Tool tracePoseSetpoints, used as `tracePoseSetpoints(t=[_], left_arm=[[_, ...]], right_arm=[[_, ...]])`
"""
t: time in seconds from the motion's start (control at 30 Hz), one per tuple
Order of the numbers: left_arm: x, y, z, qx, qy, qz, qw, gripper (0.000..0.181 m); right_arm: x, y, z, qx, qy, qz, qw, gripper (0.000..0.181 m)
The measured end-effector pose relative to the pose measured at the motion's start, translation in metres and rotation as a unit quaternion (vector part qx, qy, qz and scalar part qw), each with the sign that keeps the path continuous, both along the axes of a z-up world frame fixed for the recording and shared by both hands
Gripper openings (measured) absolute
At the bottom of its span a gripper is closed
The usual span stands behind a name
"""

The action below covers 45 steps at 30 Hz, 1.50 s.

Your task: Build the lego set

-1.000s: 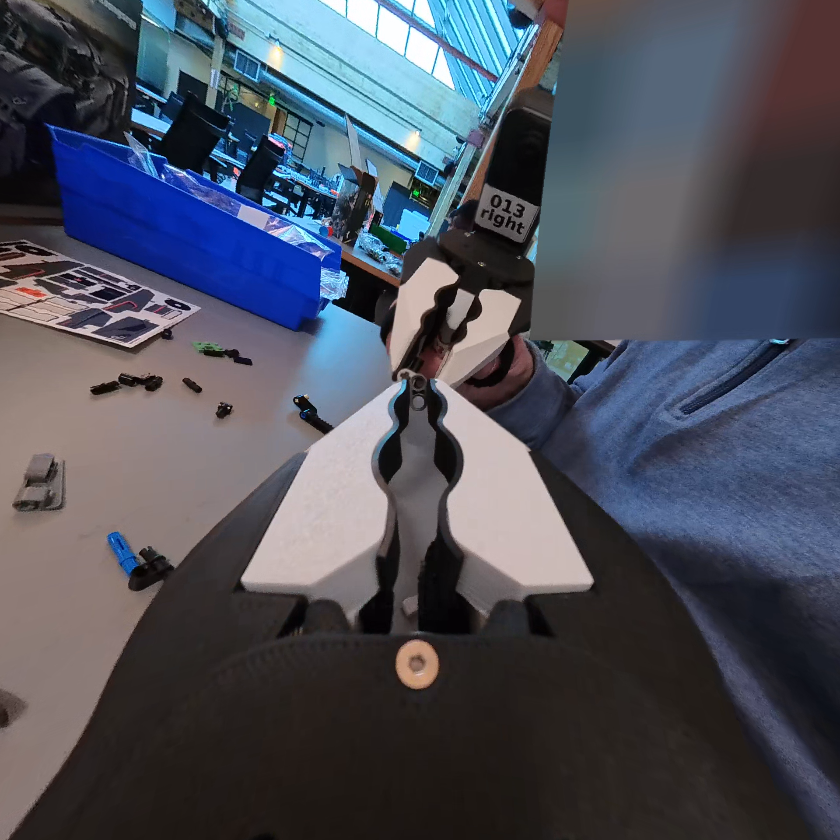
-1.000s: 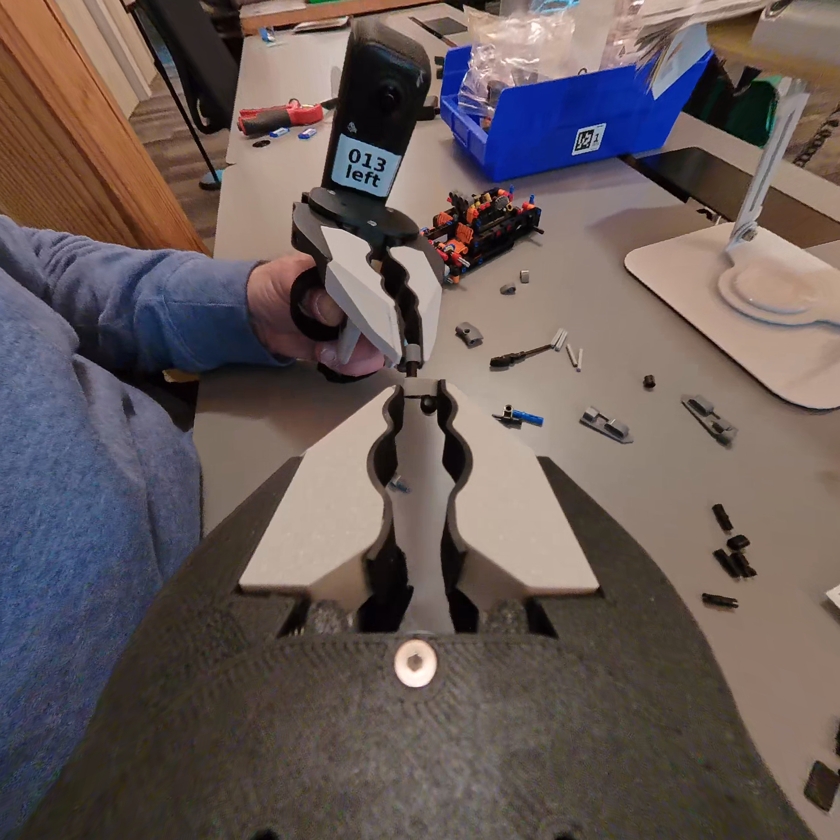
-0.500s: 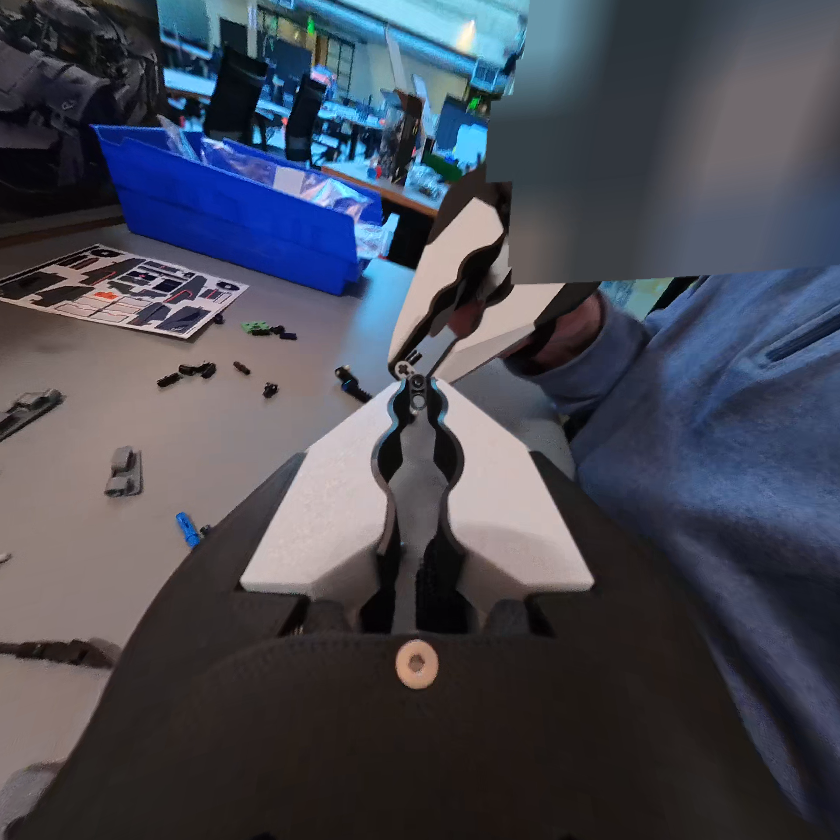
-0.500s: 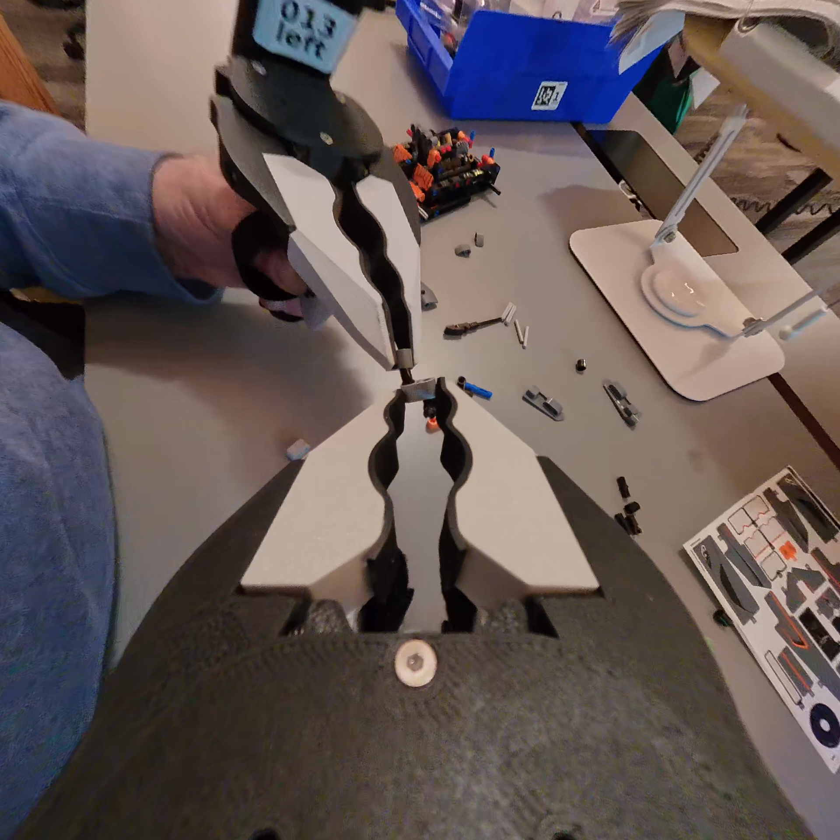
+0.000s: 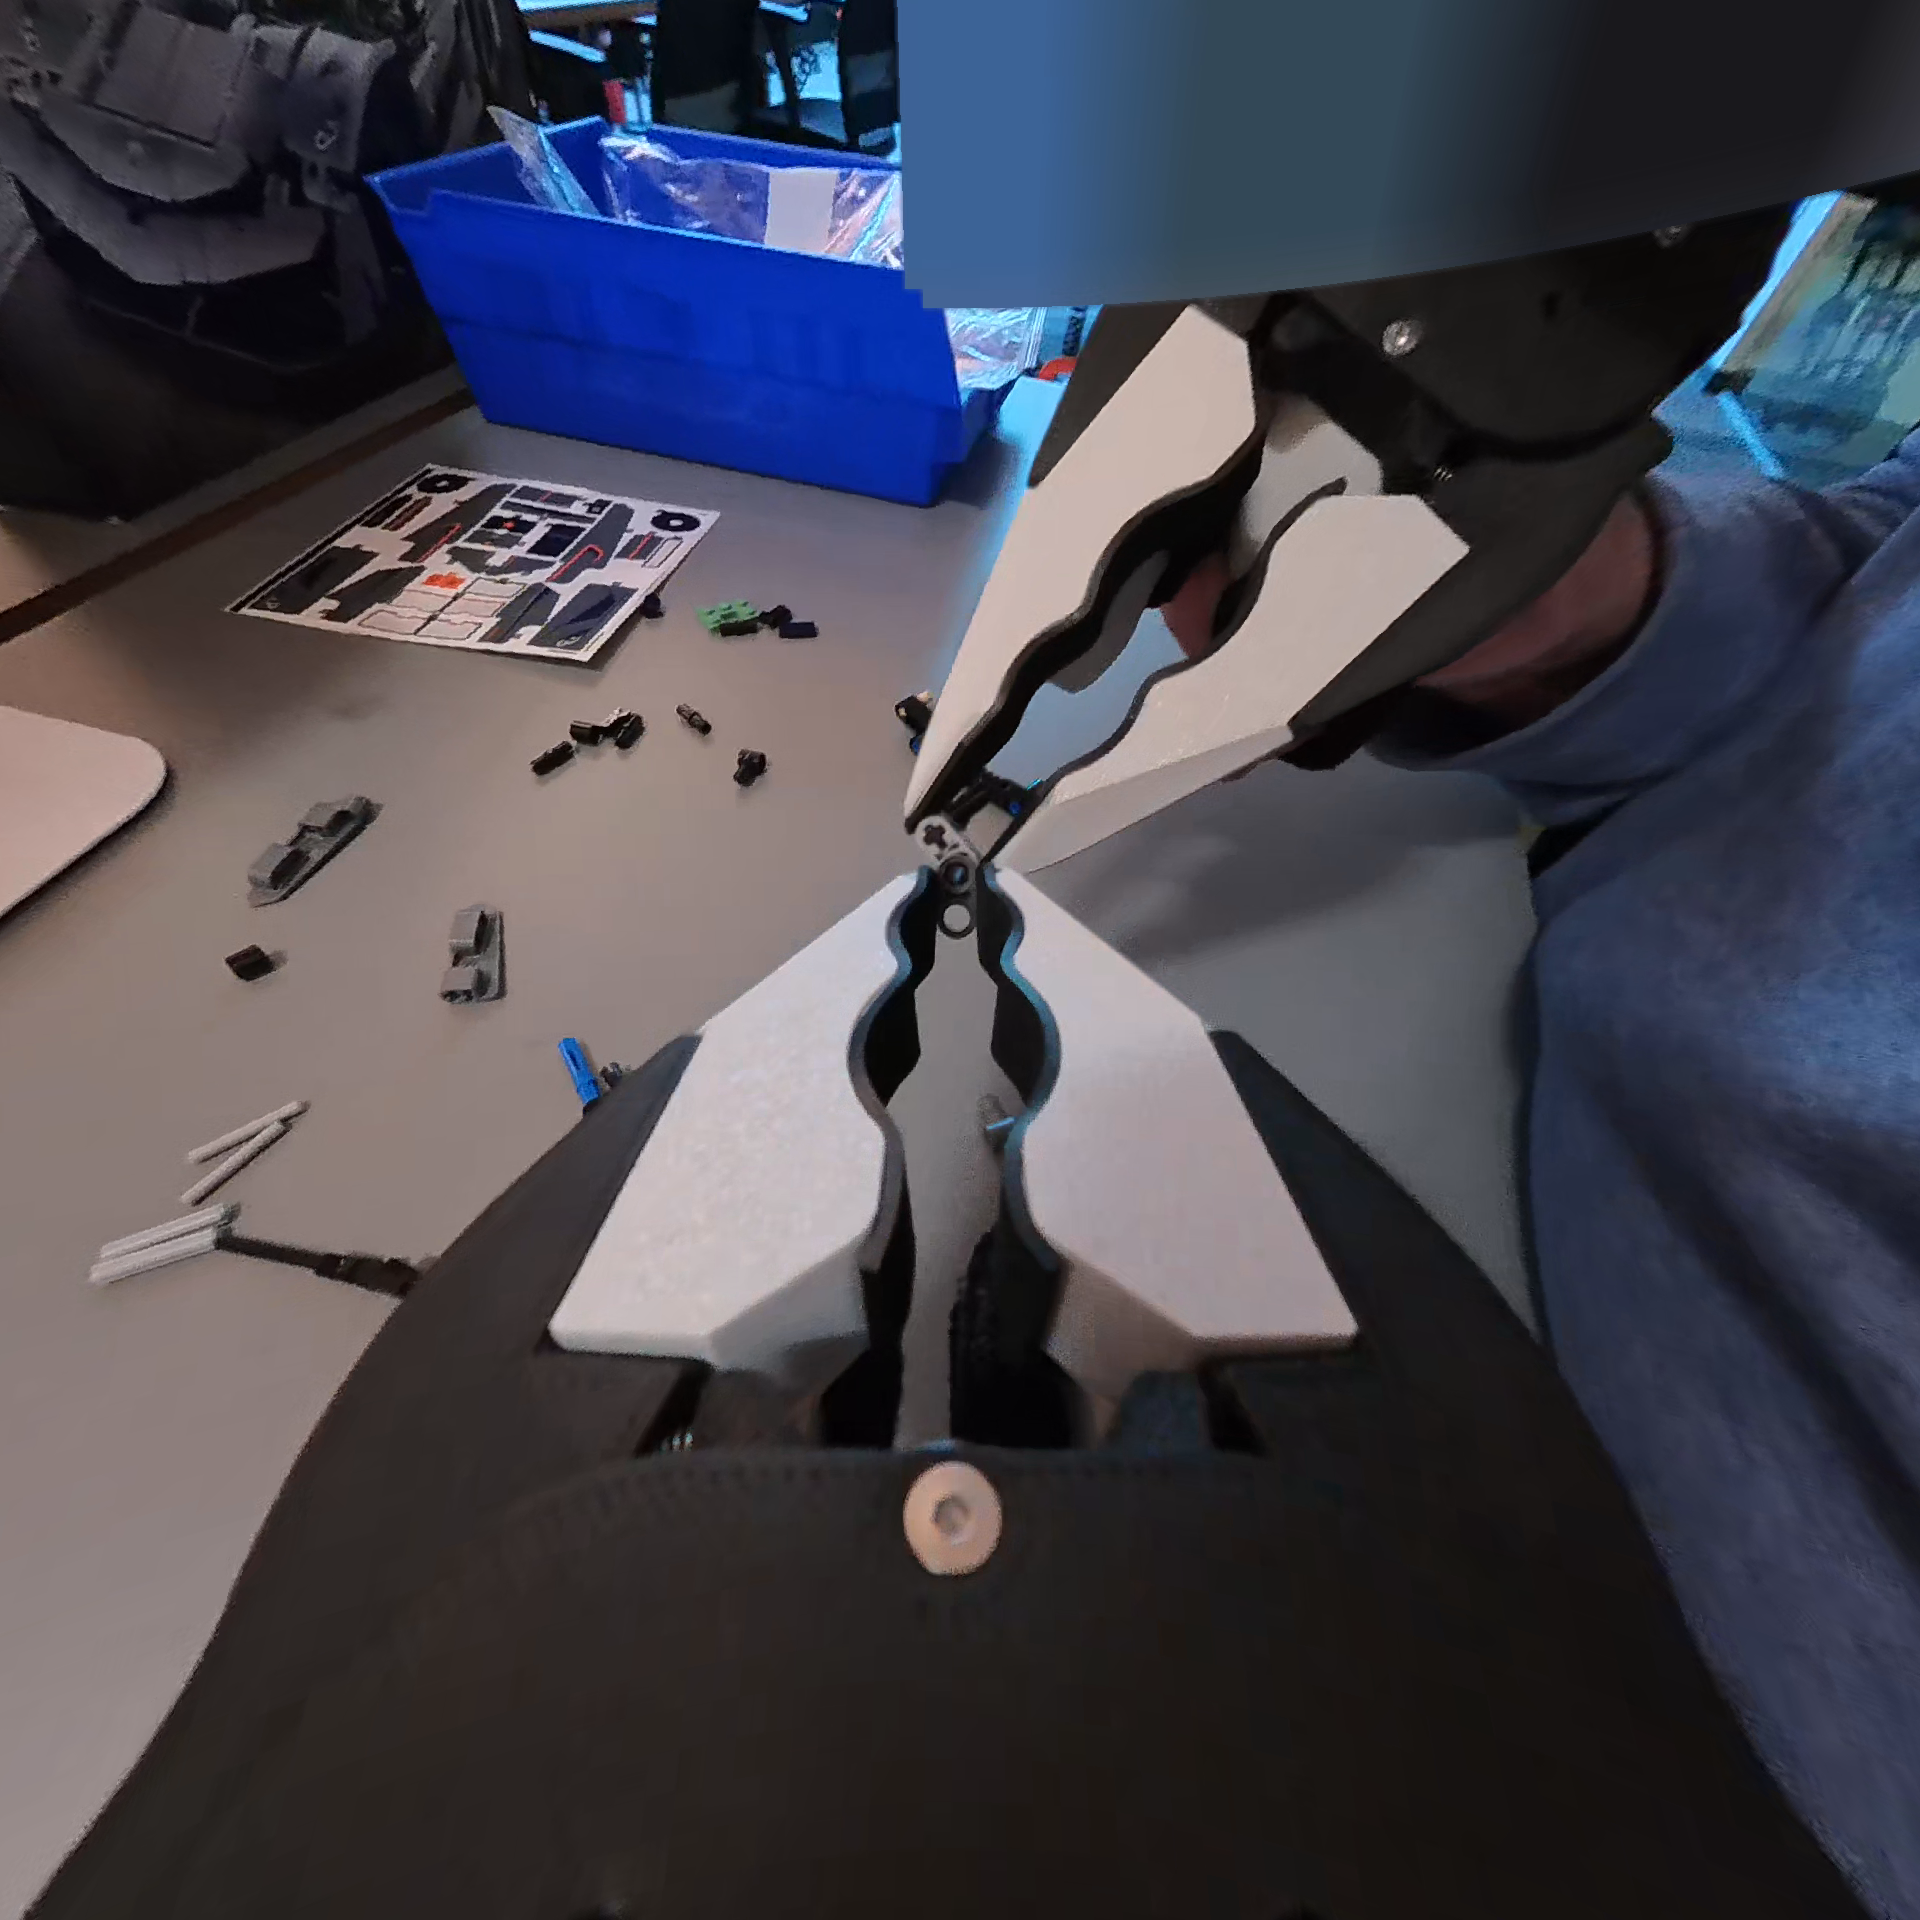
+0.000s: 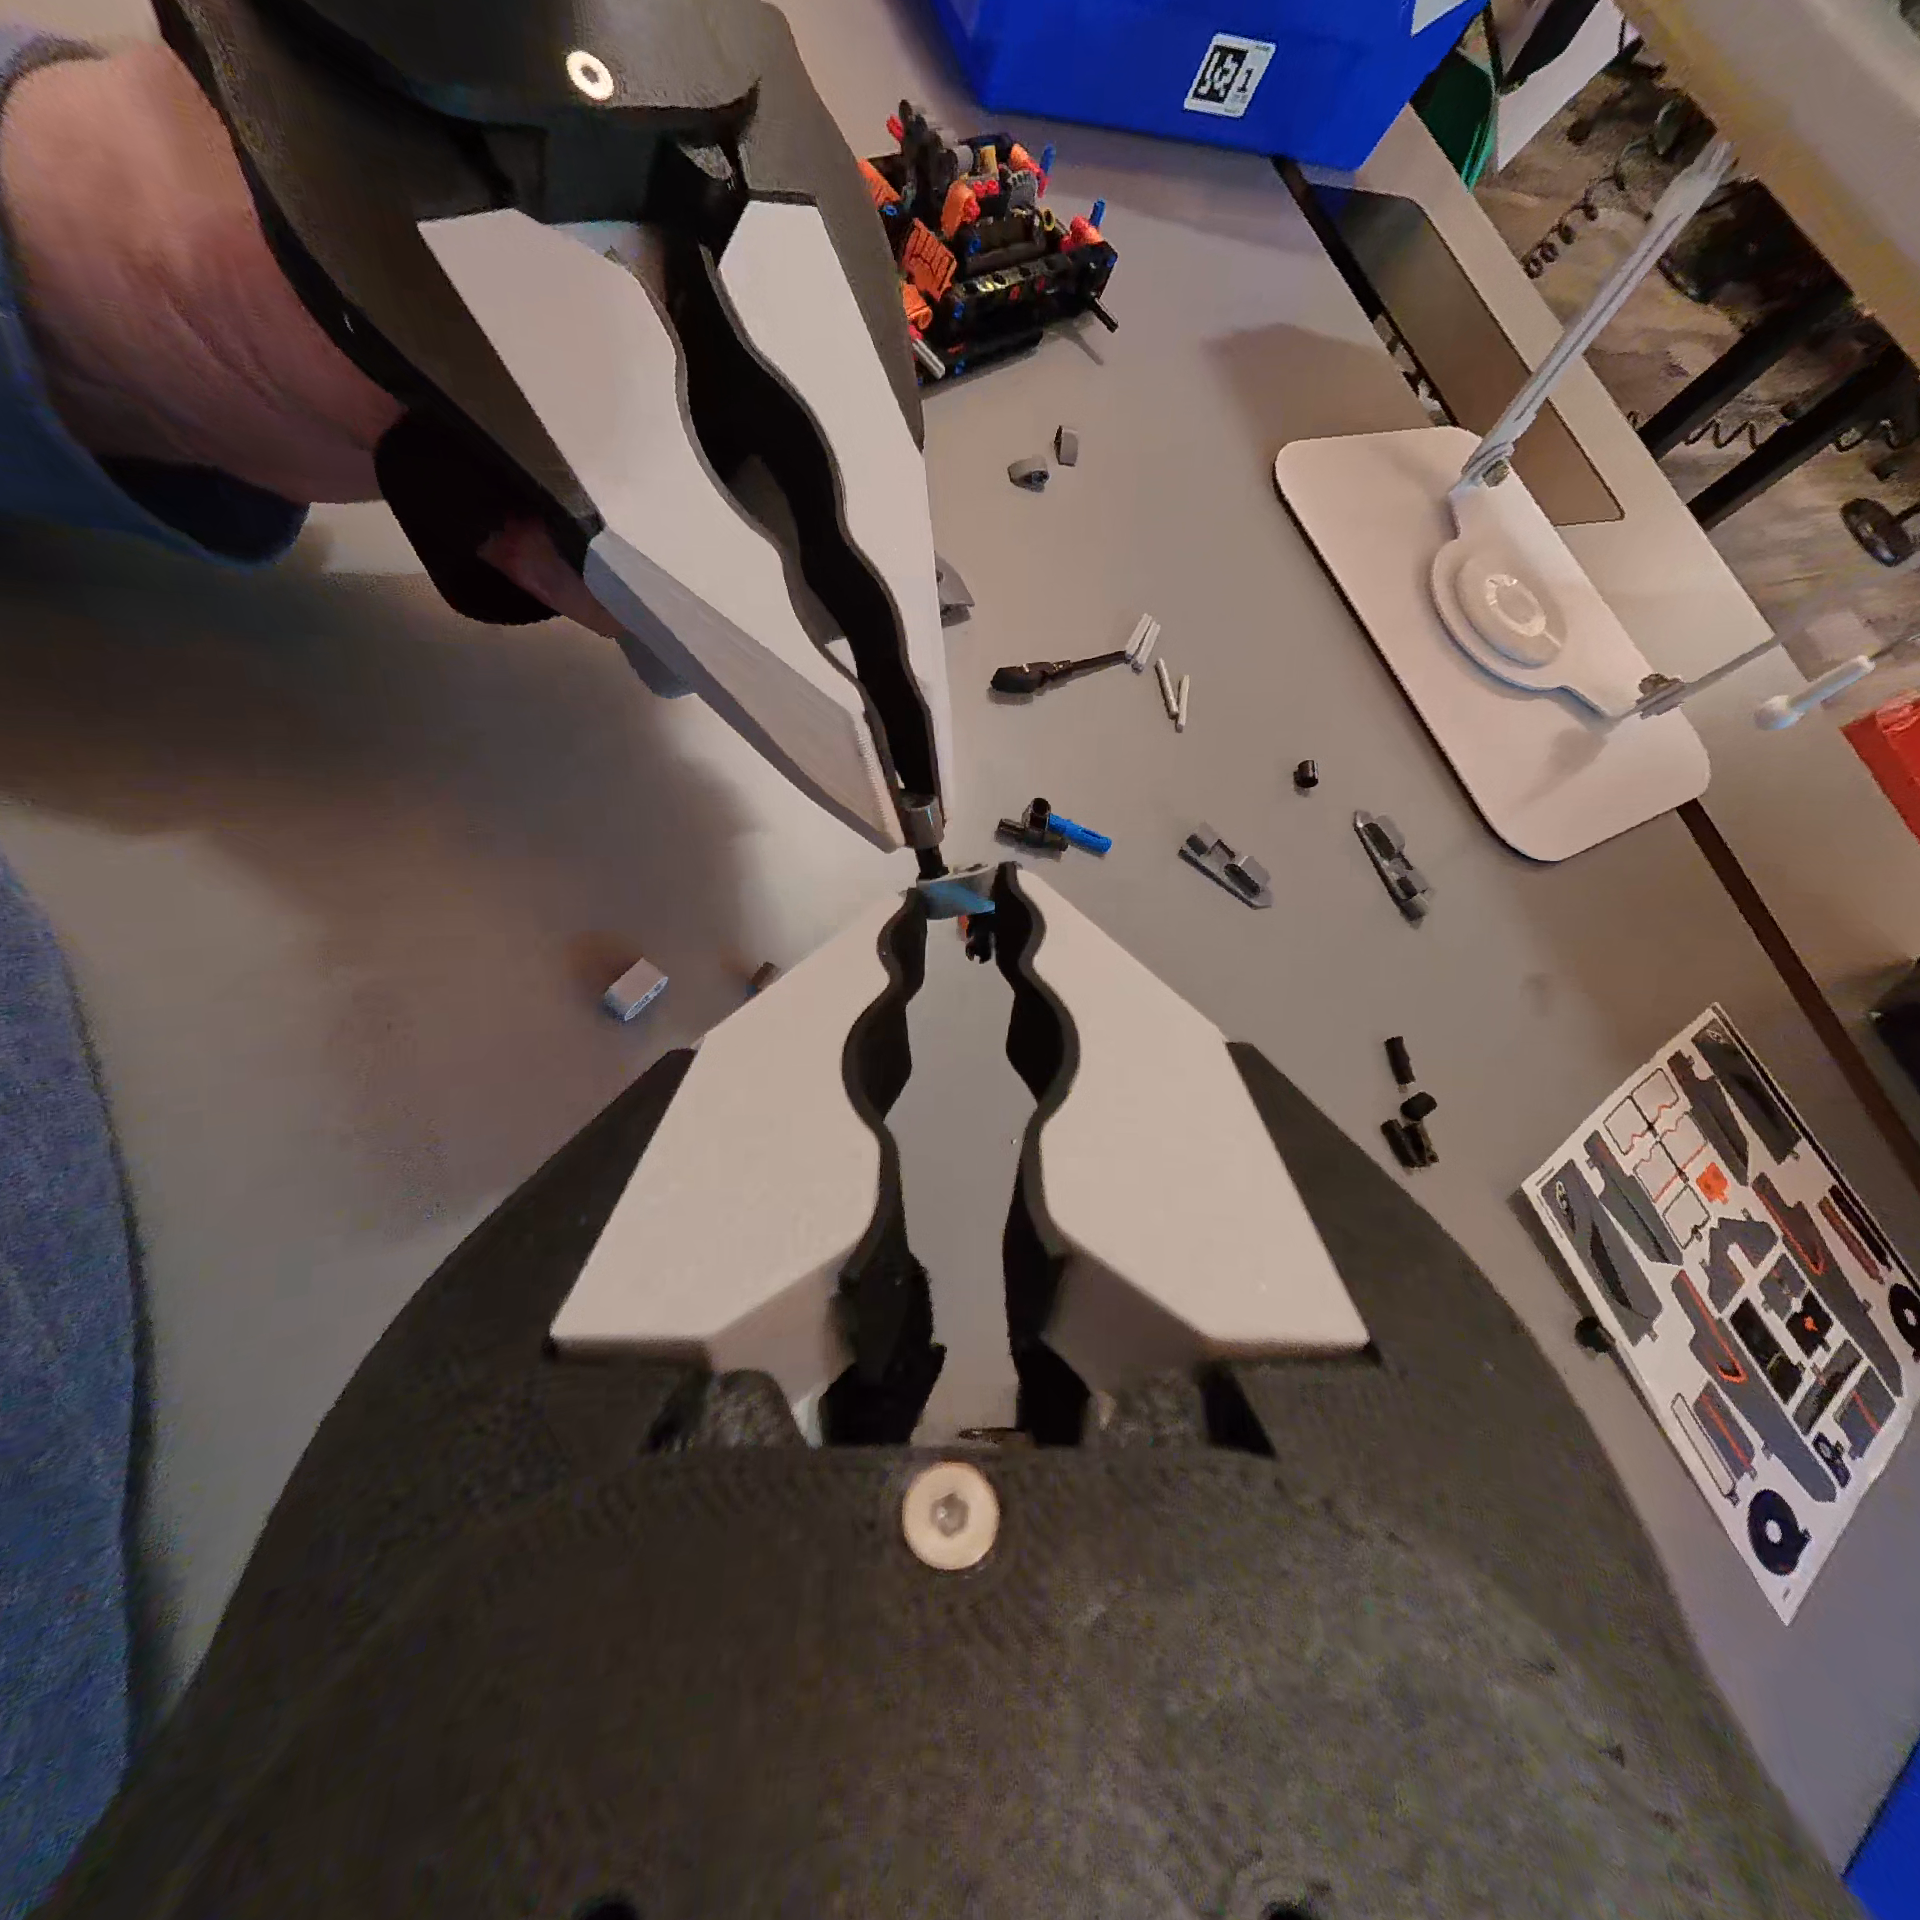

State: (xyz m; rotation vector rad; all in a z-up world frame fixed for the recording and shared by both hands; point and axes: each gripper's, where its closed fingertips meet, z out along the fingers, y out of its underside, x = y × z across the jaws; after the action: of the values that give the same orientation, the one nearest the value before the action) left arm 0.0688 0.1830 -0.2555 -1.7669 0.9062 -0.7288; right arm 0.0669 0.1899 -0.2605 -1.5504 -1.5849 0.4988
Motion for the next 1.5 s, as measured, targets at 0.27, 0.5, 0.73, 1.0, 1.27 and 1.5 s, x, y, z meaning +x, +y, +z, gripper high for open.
tracePoseSetpoints(t=[0.27, 0.5, 0.73, 1.0, 1.27, 1.5], left_arm=[[-0.003, -0.004, -0.010, -0.014, -0.013, 0.016, 1.000, 0.005], [-0.003, -0.003, -0.008, -0.018, -0.050, 0.026, 0.998, 0.005], [-0.004, -0.004, -0.003, -0.024, -0.091, 0.025, 0.995, 0.005], [-0.001, -0.008, 0.018, -0.047, -0.199, -0.001, 0.979, 0.005], [0.001, -0.010, 0.025, -0.055, -0.233, -0.013, 0.971, 0.005], [0.007, -0.009, 0.021, -0.077, -0.254, -0.018, 0.964, 0.005]], right_arm=[[-0.004, -0.003, -0.009, -0.021, 0.021, -0.012, 0.999, 0.009], [-0.006, -0.004, -0.004, -0.031, 0.050, -0.020, 0.998, 0.008], [-0.009, -0.006, 0.005, -0.047, 0.088, -0.015, 0.995, 0.008], [-0.005, -0.009, 0.022, -0.114, 0.169, 0.008, 0.979, 0.008], [0.000, -0.010, 0.031, -0.117, 0.194, 0.013, 0.974, 0.007], [-0.002, -0.019, 0.035, -0.118, 0.208, 0.035, 0.970, 0.000]])
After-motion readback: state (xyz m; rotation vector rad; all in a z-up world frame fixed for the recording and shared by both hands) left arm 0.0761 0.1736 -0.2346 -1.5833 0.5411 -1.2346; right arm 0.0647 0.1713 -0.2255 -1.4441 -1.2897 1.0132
